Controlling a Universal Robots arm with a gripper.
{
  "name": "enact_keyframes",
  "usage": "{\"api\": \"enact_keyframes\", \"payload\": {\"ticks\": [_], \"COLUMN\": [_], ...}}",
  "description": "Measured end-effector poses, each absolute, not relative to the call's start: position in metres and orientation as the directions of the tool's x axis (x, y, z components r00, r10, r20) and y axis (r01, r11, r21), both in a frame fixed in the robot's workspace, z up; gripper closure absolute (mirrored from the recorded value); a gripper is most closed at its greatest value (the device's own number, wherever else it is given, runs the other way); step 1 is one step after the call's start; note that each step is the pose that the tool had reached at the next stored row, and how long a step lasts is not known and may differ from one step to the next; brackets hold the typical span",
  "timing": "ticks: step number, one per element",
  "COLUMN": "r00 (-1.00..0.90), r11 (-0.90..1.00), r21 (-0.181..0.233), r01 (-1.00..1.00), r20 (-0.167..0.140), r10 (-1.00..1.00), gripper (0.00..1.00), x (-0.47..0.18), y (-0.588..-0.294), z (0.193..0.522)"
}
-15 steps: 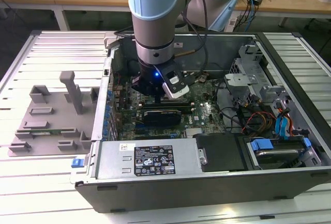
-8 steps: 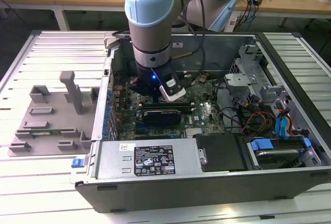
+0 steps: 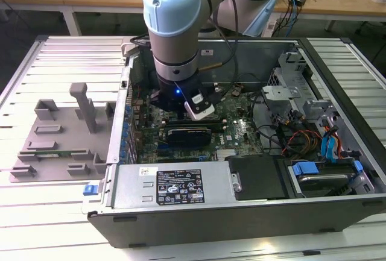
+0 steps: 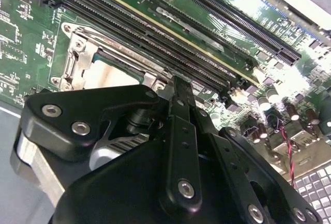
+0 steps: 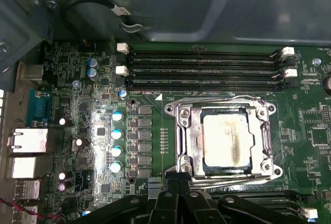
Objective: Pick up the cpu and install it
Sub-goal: 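Install the second cpu locking lever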
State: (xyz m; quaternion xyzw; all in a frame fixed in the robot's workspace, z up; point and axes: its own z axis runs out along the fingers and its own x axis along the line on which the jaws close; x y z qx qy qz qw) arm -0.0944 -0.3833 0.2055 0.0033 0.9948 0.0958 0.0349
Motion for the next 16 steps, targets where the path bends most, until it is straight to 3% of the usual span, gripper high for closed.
{"api": "enact_keyframes", "payload": {"ticks": [16], "r00": [-0.997], "r11": [0.977], "r21": [0.214], "r01": [0.013], "r20": [-0.070], "r10": [0.029], "gripper": [0.89], "x": [-0.1014], "y": [-0.3832], "z": [0.1976]}}
